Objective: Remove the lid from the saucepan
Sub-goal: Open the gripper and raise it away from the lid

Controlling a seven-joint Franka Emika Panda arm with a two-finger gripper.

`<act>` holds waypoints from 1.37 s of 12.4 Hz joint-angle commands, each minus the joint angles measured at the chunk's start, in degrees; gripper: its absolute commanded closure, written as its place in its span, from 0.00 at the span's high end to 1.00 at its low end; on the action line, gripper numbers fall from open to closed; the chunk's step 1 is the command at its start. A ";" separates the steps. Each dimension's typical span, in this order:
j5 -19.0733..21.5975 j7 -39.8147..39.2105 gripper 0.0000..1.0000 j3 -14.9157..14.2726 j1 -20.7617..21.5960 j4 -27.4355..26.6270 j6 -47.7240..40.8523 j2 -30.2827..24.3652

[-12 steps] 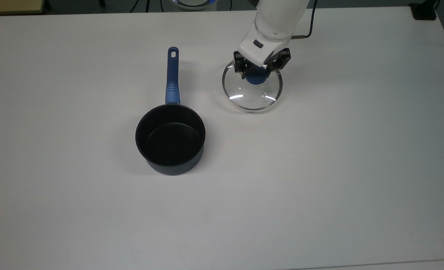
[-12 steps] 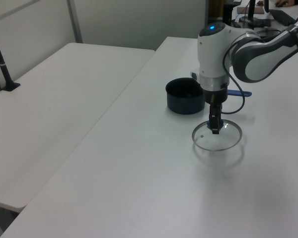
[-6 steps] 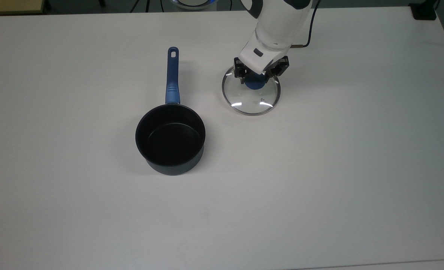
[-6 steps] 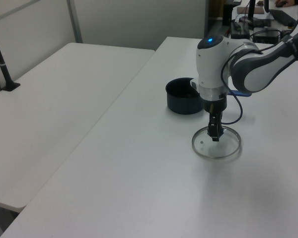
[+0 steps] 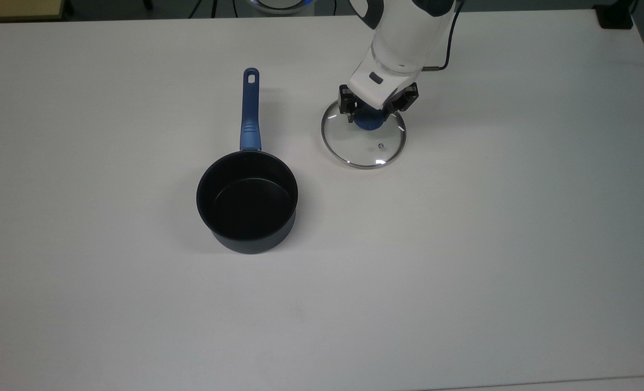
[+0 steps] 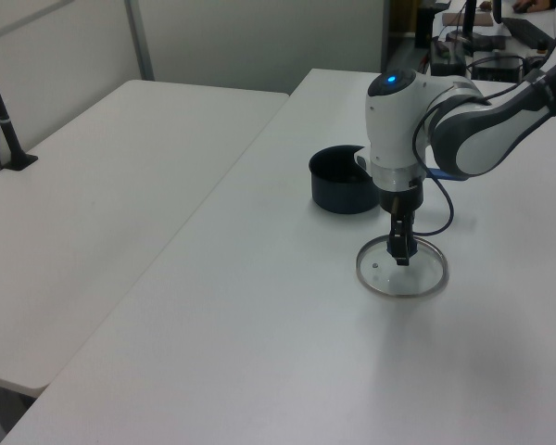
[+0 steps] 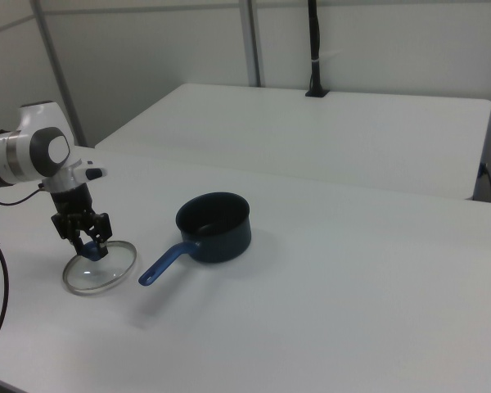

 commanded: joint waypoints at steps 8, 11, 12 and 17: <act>-1.20 0.46 1.00 0.48 -1.51 2.16 -6.46 -1.51; 1.68 0.03 1.00 0.57 -5.80 8.47 -11.55 -3.89; 4.22 -2.67 1.00 0.57 -8.43 11.72 -14.45 -4.59; 6.10 -11.48 1.00 -2.32 -16.97 17.20 -22.21 -7.50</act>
